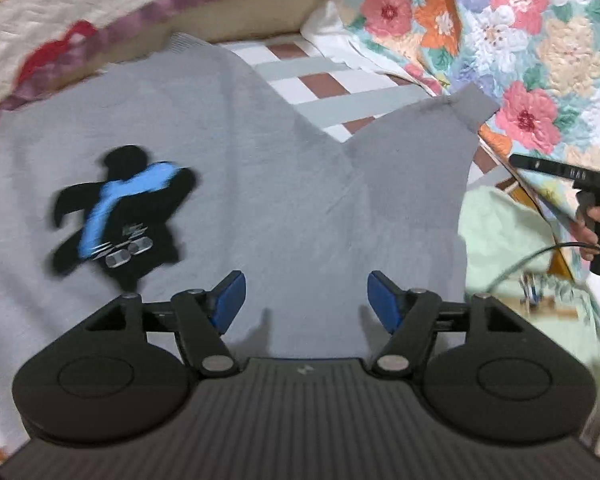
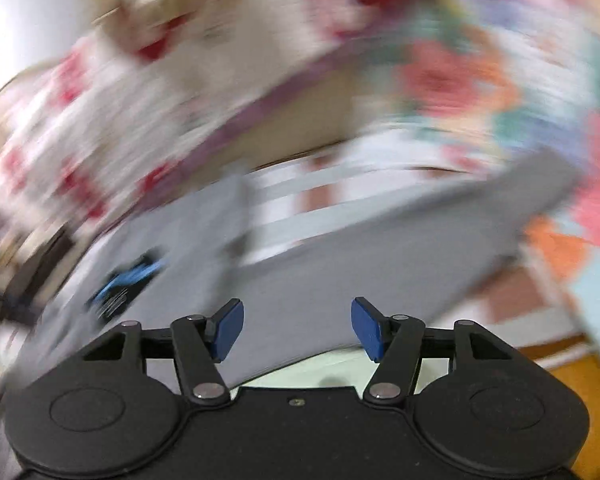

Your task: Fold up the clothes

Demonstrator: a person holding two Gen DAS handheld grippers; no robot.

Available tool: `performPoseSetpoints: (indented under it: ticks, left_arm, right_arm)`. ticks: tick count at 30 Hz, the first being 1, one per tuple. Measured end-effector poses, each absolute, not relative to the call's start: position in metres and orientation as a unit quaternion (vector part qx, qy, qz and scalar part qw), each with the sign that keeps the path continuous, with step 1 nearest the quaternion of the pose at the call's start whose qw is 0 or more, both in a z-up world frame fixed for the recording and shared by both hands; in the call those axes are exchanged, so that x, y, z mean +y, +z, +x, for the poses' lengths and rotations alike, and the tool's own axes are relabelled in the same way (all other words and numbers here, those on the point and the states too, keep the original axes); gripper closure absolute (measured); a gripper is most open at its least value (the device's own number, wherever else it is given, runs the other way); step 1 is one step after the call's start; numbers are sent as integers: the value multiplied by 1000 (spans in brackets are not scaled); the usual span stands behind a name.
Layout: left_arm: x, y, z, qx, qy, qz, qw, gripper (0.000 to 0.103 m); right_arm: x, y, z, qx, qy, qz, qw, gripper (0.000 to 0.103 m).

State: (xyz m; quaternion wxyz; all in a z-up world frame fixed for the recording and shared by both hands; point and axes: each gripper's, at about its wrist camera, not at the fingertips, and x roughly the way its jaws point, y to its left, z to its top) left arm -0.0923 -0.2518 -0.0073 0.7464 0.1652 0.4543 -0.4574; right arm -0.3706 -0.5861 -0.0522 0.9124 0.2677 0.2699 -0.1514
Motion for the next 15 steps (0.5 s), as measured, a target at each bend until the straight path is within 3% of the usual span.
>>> performPoseSetpoints:
  ticks: [4,10,14,15]
  left_arm:
    - [-314,-34,-89,458,-470,184,731,37]
    - [-407,-75,-85,464,-488,212,708,37]
    - [-415,-92,-77,459,-479,220,716,37]
    - [-416,-95,-76,458,-478,223,715,36]
  right_arm:
    - [-665,-78,-378,266,-233,354,865,38]
    - [-722,-115,-359,291,-270,398,827,38]
    - [-735,-133,-337,295,-319,368,822,35]
    - [-736,-136,-332,291,-334,364,819,30]
